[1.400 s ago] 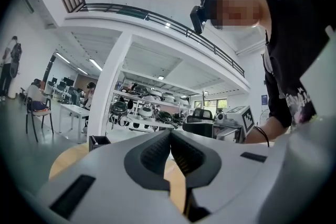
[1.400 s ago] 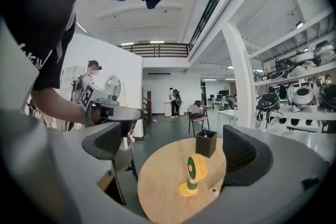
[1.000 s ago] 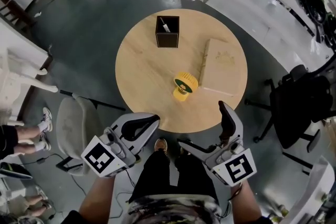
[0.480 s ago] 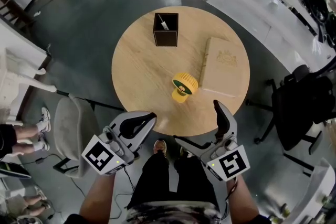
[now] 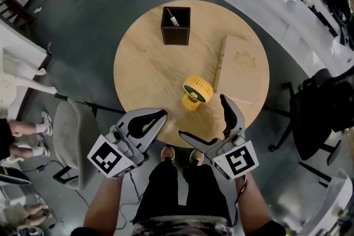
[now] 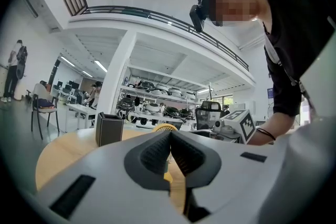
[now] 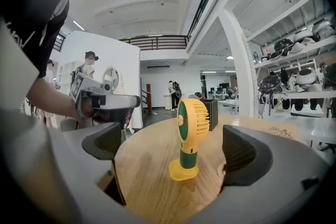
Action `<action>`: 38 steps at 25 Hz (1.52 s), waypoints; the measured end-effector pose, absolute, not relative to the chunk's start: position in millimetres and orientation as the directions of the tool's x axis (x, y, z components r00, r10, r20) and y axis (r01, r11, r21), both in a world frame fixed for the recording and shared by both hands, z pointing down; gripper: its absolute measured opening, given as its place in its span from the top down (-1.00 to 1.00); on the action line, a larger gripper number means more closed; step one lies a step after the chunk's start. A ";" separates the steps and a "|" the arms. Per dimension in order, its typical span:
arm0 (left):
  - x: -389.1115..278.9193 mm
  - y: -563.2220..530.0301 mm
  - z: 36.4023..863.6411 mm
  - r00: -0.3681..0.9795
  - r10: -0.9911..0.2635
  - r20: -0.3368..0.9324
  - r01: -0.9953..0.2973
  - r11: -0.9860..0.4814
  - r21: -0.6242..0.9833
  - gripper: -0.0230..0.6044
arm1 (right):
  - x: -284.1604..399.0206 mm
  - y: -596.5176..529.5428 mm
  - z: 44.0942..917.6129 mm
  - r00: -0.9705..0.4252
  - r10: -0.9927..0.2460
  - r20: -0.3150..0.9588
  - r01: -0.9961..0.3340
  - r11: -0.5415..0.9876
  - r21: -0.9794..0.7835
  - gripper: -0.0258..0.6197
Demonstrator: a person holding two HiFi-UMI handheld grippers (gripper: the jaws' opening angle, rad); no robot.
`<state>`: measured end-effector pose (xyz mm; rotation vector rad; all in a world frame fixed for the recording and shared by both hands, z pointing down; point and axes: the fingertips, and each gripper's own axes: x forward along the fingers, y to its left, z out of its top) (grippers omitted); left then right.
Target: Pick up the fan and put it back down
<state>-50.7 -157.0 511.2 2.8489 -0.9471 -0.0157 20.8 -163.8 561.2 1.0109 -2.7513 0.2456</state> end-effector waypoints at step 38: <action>-68.1 -201.6 541.0 0.766 -0.642 0.035 -0.638 -0.751 0.173 0.87 | 21.2 -227.8 604.1 -0.652 -0.717 0.247 -0.746 0.664 -0.041 0.24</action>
